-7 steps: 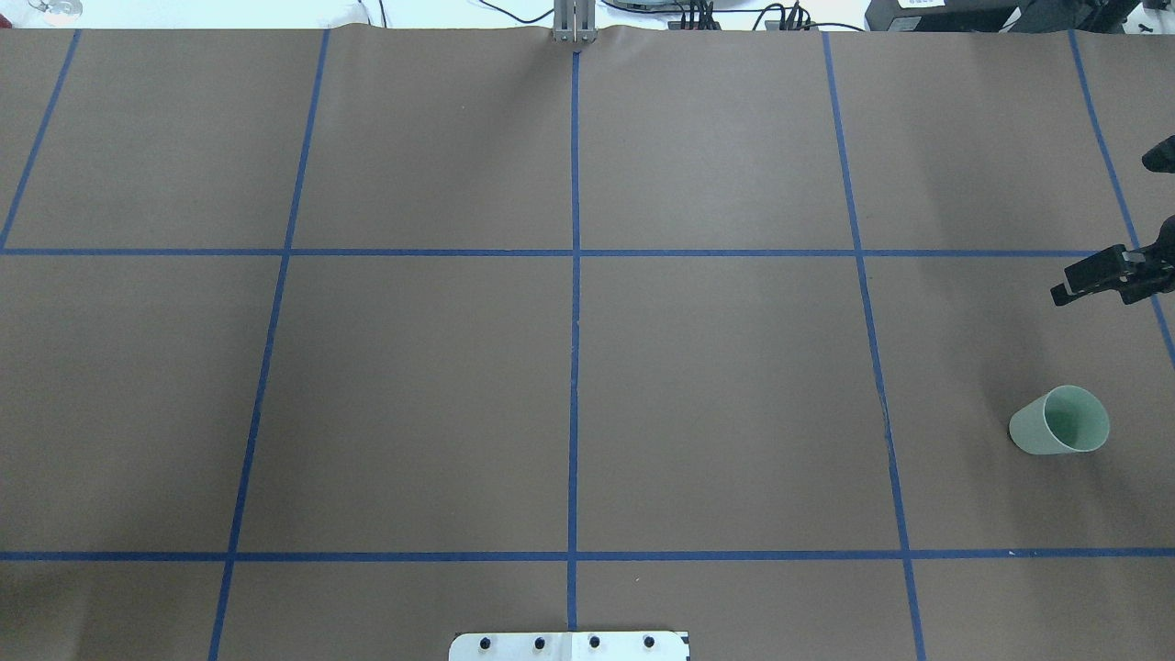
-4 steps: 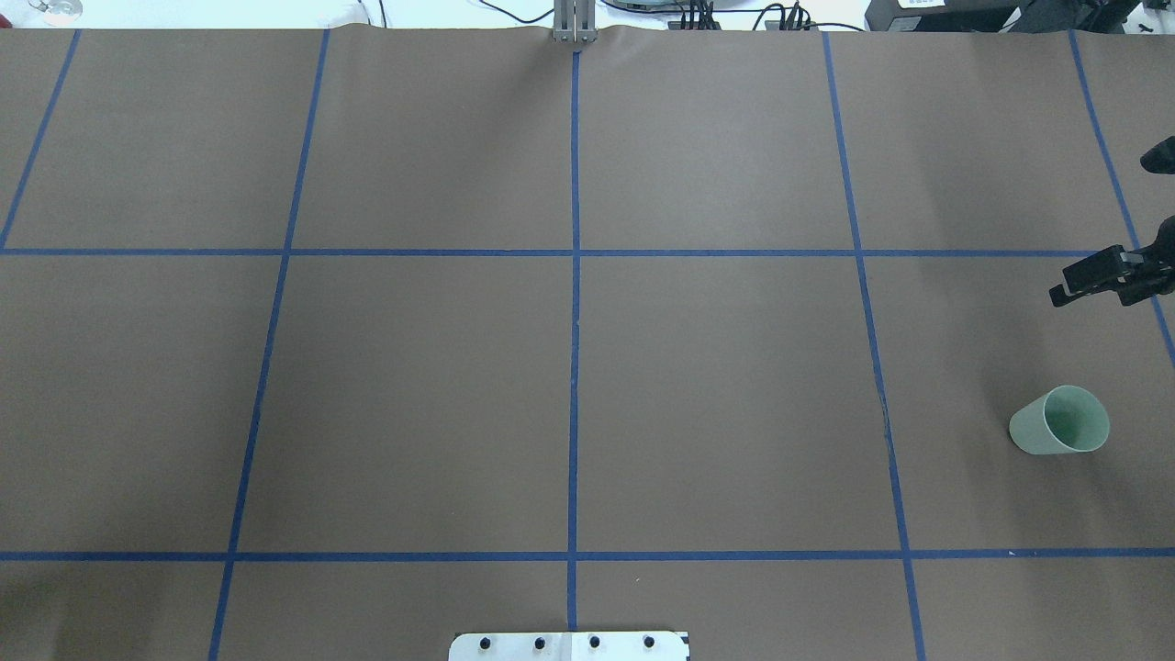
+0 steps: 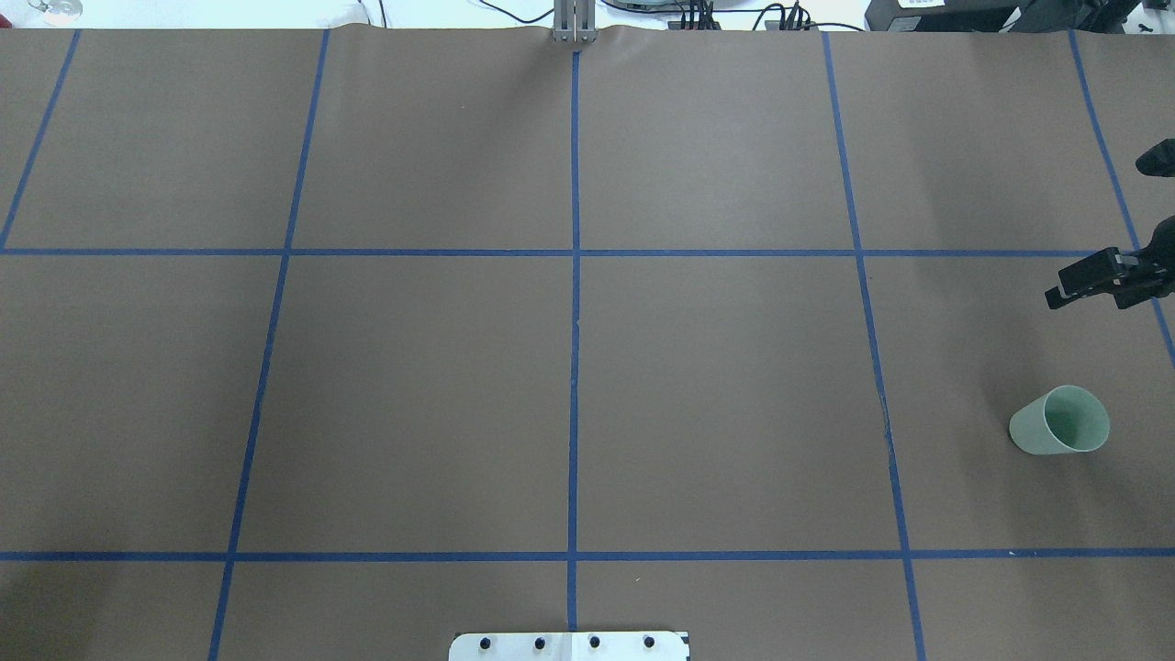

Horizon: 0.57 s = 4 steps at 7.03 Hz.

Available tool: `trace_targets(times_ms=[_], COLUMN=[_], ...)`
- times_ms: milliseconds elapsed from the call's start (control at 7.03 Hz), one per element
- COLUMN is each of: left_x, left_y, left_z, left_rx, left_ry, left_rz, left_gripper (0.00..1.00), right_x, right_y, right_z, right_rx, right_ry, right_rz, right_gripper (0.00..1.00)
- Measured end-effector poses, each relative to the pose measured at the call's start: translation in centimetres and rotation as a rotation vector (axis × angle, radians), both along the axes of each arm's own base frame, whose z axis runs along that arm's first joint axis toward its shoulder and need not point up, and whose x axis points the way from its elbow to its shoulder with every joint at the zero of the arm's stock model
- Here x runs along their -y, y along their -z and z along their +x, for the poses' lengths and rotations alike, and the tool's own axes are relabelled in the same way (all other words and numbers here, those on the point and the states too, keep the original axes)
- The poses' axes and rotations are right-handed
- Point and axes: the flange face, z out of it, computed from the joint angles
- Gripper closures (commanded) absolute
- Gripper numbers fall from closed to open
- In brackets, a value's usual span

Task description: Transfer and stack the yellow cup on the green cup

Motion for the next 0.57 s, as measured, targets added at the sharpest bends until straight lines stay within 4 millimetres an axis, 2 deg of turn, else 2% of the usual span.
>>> trace_targets(times_ms=[284,427,569], left_x=[-0.11,-0.11,-0.16], left_y=[-0.83,-0.98,-1.07], left_z=[-0.53,-0.73,-0.93], left_rx=[0.012,0.017,0.025], left_ry=[-0.006,-0.004,0.0], left_rz=[0.003,0.004,0.007], left_gripper=[0.26,0.44,0.85], right_x=[-0.03,-0.04,-0.05], right_y=[0.06,0.07,0.08], right_z=[-0.06,-0.08,-0.12], right_rx=[0.002,0.002,0.003], right_ry=[0.0,0.0,0.0], right_rz=[-0.003,-0.004,-0.005], right_gripper=[0.0,0.0,0.0])
